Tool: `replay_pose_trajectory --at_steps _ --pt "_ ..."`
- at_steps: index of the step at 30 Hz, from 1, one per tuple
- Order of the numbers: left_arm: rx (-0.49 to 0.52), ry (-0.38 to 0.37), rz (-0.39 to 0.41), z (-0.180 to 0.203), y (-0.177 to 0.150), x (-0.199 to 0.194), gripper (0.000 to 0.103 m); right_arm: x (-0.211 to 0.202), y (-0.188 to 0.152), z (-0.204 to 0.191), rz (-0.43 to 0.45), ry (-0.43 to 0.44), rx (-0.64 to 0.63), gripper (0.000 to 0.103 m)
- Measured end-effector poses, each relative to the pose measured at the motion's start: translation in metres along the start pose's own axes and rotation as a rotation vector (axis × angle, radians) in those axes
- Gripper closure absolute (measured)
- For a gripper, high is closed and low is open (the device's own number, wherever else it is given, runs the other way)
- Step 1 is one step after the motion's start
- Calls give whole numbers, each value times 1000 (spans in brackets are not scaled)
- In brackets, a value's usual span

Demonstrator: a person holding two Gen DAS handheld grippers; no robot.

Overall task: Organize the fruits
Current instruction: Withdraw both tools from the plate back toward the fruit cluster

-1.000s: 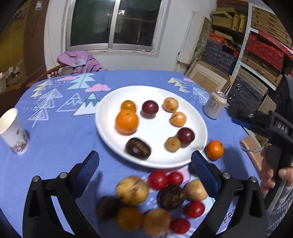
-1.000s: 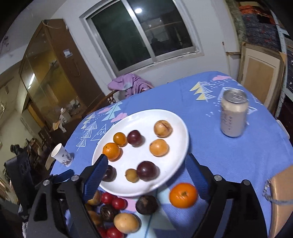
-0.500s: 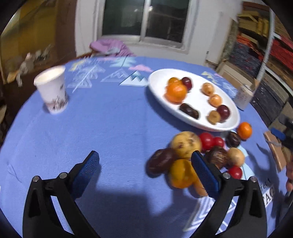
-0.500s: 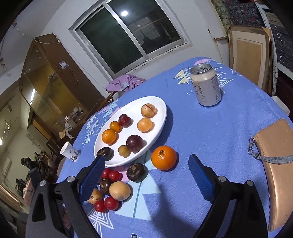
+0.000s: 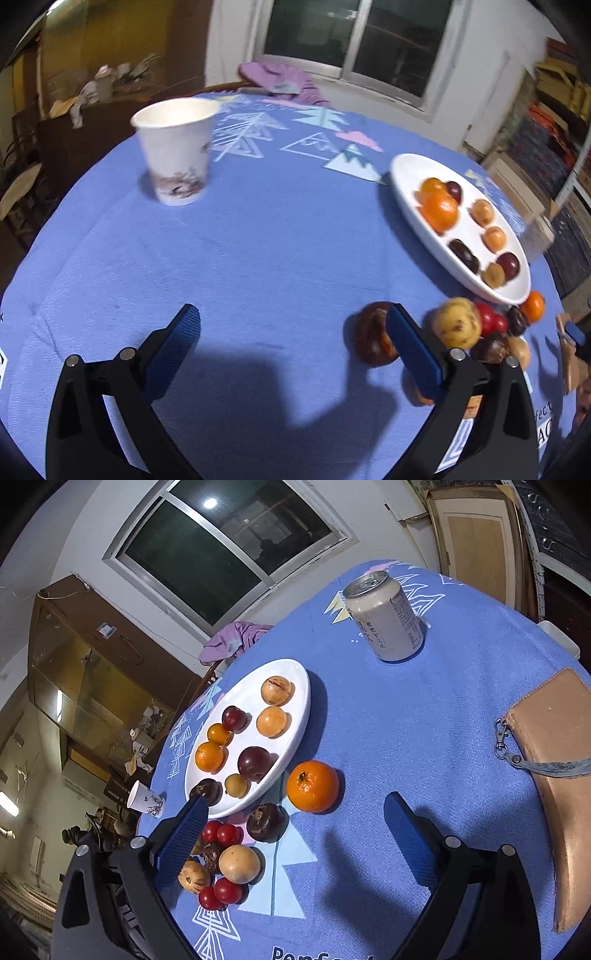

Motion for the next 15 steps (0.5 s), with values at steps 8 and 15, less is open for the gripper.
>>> replay_pose_trajectory --at_steps 8,15 --pt "52 -65 8 17 -3 -4 4 0 0 -5 11 5 -34 6" --pt "166 -44 -35 46 -5 15 4 4 -2 -9 -4 14 -47 6"
Point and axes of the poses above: each gripper's, at about its wrist camera, not at the fingertips, and x roughly the way its jaws point, z to its right, y to its top, the point moved 5 cm from there along x, roughly the way its jaws point, and after that the axes turned 3 degrees about x, right-handed, at the moved point
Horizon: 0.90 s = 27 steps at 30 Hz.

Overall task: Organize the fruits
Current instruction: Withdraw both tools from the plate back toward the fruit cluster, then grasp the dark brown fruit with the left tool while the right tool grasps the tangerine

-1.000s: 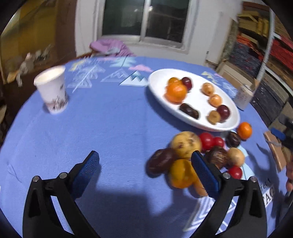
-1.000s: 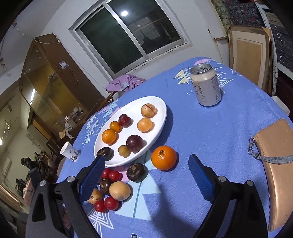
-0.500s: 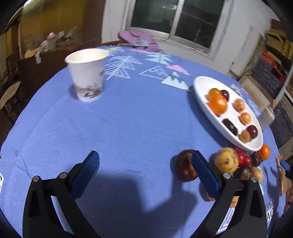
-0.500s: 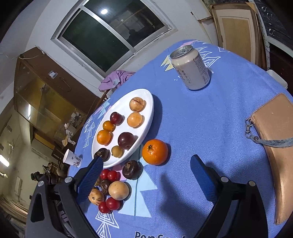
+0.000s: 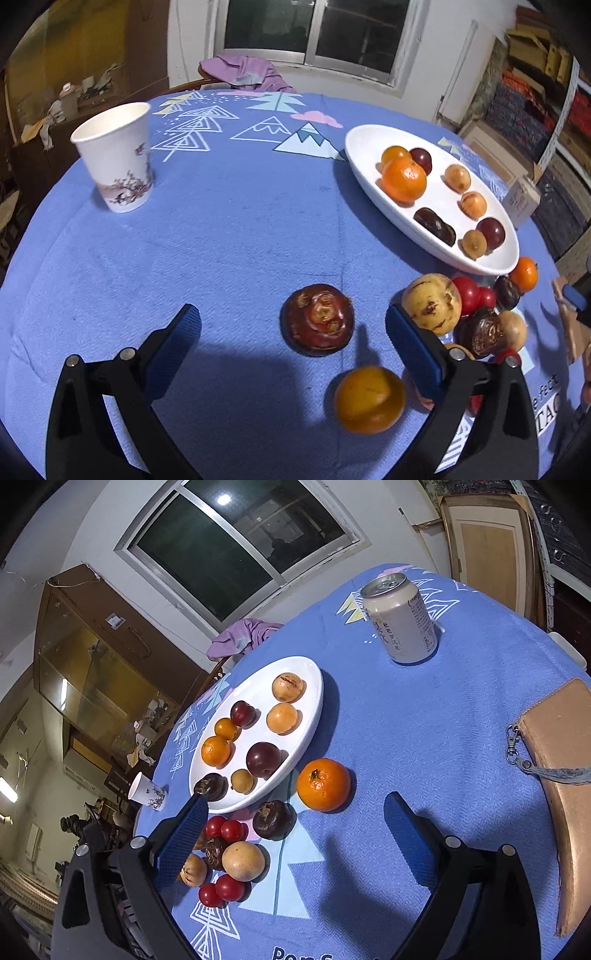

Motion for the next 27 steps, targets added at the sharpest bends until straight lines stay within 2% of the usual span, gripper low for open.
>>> replay_pose_trajectory --at_steps 4,7,9,12,14,16,21,22,24,25,27 --pt "84 51 -24 12 -2 8 4 3 0 2 -1 -32 2 6" --pt "174 123 -6 18 -5 7 4 4 0 6 -3 -39 15 6" --pt "216 139 21 21 -4 3 7 2 0 6 8 -36 9 6" --pt "233 94 39 25 -4 -1 29 0 1 3 25 -48 -22 6" --pt "228 71 41 25 -4 -1 35 2 -1 2 20 -68 -48 6" --pt "220 36 40 26 -3 0 45 8 -4 -1 5 -77 -73 6" --pt "202 15 30 30 -5 2 45 25 -15 -10 -35 -109 -175 7" --pt "197 11 27 31 -5 3 45 28 -16 -12 -36 -113 -190 10" --pt "181 -16 8 31 -6 7 45 33 -16 -13 -36 -130 -207 24" --pt "171 -30 -2 32 -6 9 45 35 -16 -12 -37 -141 -212 28" --pt "163 -37 -9 32 -7 10 45 44 -15 -8 -47 -189 -227 47"
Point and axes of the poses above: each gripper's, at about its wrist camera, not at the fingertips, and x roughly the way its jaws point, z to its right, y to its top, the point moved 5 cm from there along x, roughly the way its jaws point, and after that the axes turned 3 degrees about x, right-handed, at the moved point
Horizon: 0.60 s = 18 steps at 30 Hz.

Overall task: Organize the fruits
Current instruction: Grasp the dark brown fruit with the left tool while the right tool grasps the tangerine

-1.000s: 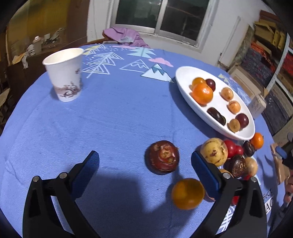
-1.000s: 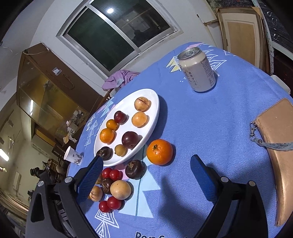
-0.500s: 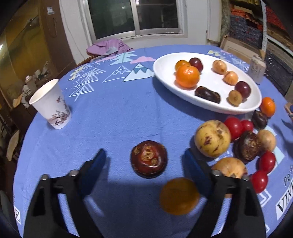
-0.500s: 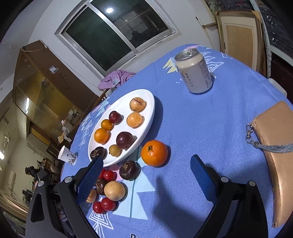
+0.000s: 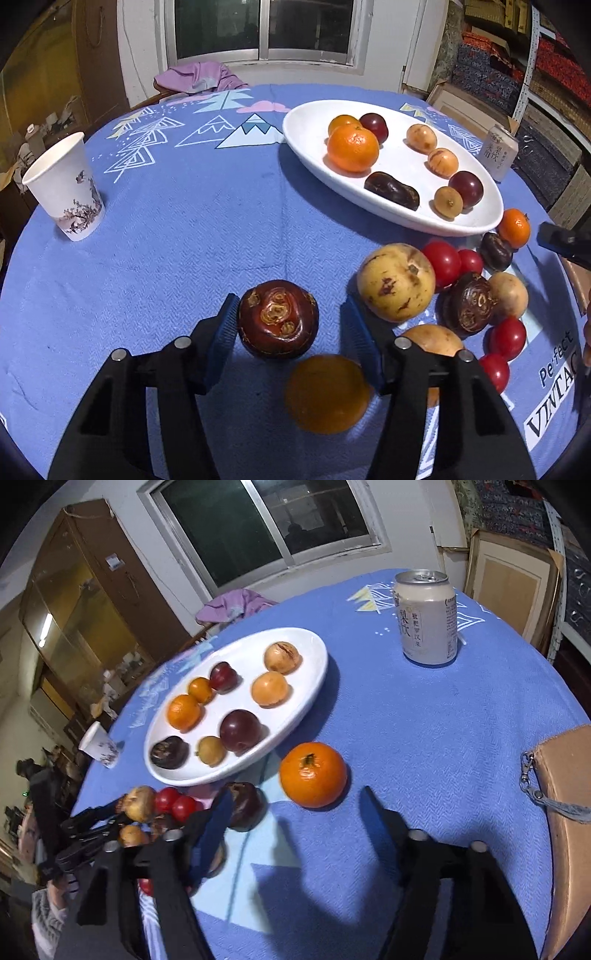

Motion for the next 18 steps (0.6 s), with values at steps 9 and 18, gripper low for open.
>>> replay_pose_trajectory --at_steps 9,18 --pt "-16 -15 3 -1 0 0 46 23 5 -13 17 -145 -126 52" --pt "-74 -61 11 -10 0 -2 53 34 2 -13 -9 -125 -106 57"
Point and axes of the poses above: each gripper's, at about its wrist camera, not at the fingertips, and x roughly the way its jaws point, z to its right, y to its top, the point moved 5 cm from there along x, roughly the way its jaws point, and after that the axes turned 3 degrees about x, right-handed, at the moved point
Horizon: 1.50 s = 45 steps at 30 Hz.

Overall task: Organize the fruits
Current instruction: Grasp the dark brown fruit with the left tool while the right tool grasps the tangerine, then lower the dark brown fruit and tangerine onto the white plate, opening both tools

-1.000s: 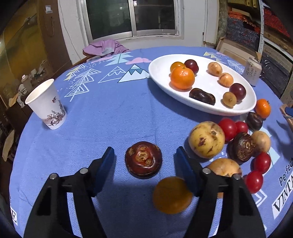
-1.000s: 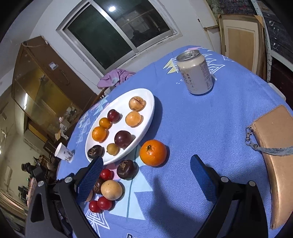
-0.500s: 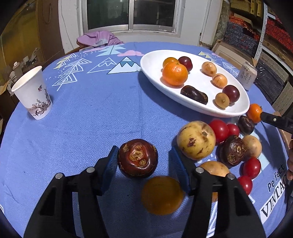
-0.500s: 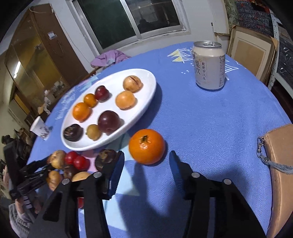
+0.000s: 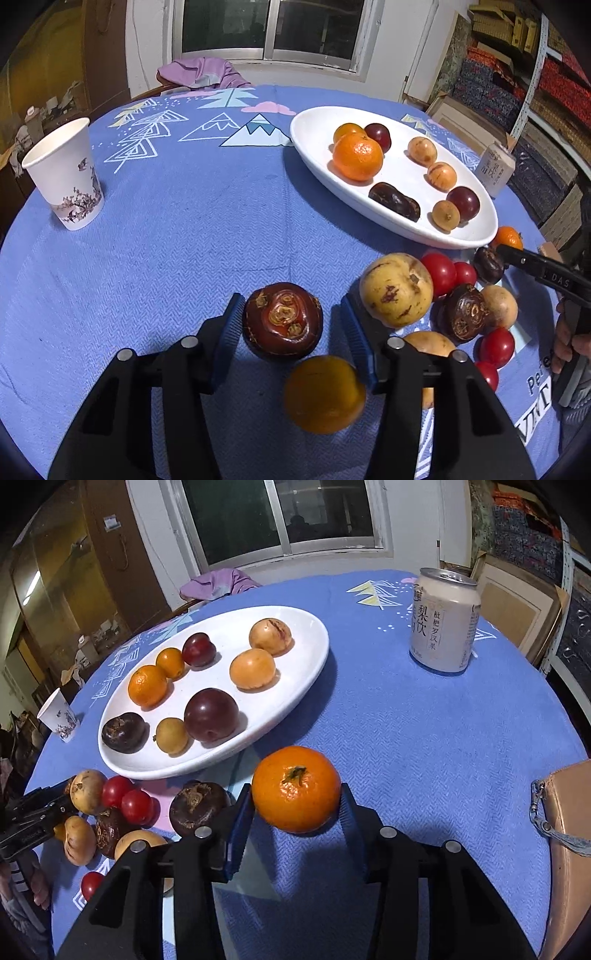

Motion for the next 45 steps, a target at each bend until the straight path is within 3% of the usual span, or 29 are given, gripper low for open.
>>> replay_pose_trajectory --at_steps 6,12,21,28,31,36,40,45 --pt "-11 -8 7 -1 0 -1 61 -6 -3 9 -20 70 65 57" --pt "-50 -61 -1 -5 0 -3 61 -22 -4 13 0 120 106 57" --pt "-74 -58 -3 -10 -1 -4 61 -24 -4 16 -10 144 130 57" --pt "-57 -31 131 -8 14 -44 61 -36 0 16 33 151 125 57" --pt "-19 -35 167 9 27 -58 61 -48 4 14 72 155 120 57" --pt "74 -75 158 57 61 -54 61 -67 28 3 141 180 108 57" --pt "122 -120 140 99 86 -29 61 -57 63 -18 132 166 72 57" --pt "129 -124 84 117 98 18 61 -22 93 -35 95 226 123 57"
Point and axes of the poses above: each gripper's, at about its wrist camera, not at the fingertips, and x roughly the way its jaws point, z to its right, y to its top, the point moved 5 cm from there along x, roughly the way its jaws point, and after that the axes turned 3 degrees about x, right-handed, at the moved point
